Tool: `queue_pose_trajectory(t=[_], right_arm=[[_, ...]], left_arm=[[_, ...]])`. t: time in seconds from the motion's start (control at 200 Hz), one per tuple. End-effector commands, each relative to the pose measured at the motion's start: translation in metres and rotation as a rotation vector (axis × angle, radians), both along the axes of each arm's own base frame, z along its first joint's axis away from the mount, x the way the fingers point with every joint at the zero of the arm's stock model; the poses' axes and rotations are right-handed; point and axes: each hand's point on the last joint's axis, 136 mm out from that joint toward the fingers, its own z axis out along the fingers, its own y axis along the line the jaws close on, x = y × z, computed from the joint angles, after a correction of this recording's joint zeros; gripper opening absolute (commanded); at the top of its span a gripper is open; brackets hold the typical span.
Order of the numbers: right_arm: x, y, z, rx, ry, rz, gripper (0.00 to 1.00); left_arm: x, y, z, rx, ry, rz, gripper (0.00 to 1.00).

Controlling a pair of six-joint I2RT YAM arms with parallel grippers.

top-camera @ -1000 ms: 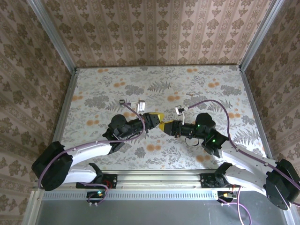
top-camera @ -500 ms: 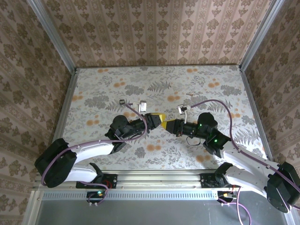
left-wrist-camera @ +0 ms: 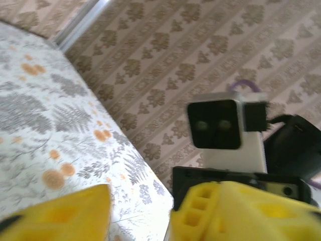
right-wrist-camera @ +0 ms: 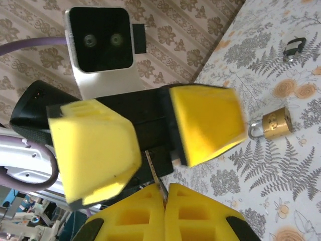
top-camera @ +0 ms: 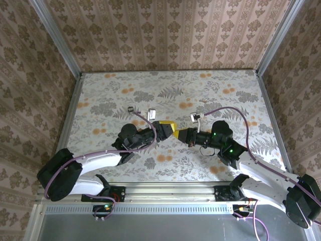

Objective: Unlock with the key

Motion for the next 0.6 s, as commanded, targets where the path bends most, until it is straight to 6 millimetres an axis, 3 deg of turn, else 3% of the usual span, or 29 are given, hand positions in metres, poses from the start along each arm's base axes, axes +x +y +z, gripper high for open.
queue_pose_trajectory(t=[0.0, 0.085, 0.19, 0.385, 0.595], right_arm=[[-0.001, -0.003, 0.015, -0.021, -0.059, -0.002, 0.0], [-0.003, -0.006, 0.011, -0.051, -0.065, -0.008, 0.0], [-0.004, -0.009, 0.006, -0.089, -0.069, -0.015, 0.0], [-0.003, -0.008, 0.003, -0.127, -0.074, -0.006, 0.0], [-0.002, -0.007, 0.001, -0.164, -0.061, 0.004, 0.0]], left_arm=[[0.027, 0.035, -0.016, 0.011, 0.127, 0.153, 0.75], [0.034, 0.061, -0.019, 0.046, 0.189, 0.236, 0.82], [0.028, 0.086, -0.018, 0.19, 0.228, 0.314, 0.88], [0.016, 0.127, -0.019, 0.403, 0.276, 0.388, 0.89], [0.004, 0.156, -0.043, 0.771, 0.176, 0.338, 0.9]])
